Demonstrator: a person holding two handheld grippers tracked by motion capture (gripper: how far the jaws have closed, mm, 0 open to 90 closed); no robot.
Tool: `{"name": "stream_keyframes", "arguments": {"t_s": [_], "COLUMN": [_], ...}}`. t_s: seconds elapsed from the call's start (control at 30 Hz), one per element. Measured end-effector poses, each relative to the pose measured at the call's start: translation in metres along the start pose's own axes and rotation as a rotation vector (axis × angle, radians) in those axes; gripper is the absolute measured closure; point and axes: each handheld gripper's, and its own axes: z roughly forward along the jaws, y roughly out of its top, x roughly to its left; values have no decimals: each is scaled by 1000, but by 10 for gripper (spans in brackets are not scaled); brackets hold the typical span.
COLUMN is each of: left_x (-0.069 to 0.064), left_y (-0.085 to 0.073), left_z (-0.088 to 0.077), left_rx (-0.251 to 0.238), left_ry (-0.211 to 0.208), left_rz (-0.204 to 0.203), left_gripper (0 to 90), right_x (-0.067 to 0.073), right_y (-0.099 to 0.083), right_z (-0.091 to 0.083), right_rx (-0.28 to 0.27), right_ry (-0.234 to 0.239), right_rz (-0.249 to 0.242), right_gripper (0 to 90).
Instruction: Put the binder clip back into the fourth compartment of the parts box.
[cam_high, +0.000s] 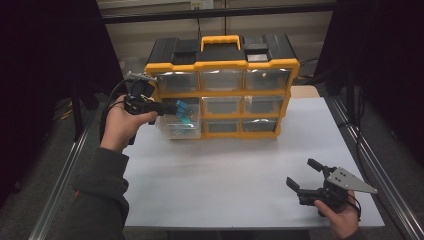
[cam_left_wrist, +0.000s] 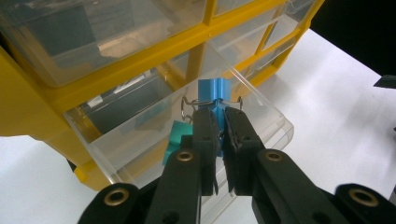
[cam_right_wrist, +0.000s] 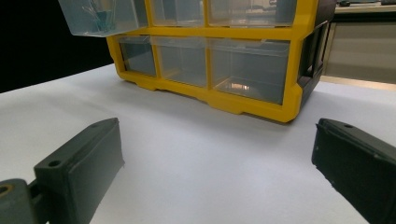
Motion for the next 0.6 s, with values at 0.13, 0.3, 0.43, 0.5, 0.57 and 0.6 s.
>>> {"name": "stream_keyframes", "arguments": {"t_s": [0.13, 0.3, 0.43, 0.5, 0.57, 0.6], "left_x": [-2, -3, -8, -9, -9, -11], "left_y": [-2, -5, -9, -11, -14, -16], "left_z": [2, 1, 1, 1, 1, 1], "left_rx": [-23, -55, -83, -98, -128, -133], "left_ry": [-14, 0, 22, 25, 13, 19], "left_rz": [4, -3, -3, 3, -1, -4], "left_gripper": [727, 459, 287, 215, 184, 169], "right_x": [0, 0, 0, 0, 0, 0], "right_y": [0, 0, 0, 0, 0, 0], "right_z": [0, 1, 0, 1, 0, 0], "right_rx": [1, -4, -4, -4, 0, -2], "right_ry": [1, -5, -6, -6, -1, -3], "right_rz": [0, 9, 9, 8, 1, 4], "right_gripper": [14, 14, 14, 14, 14, 14]}}
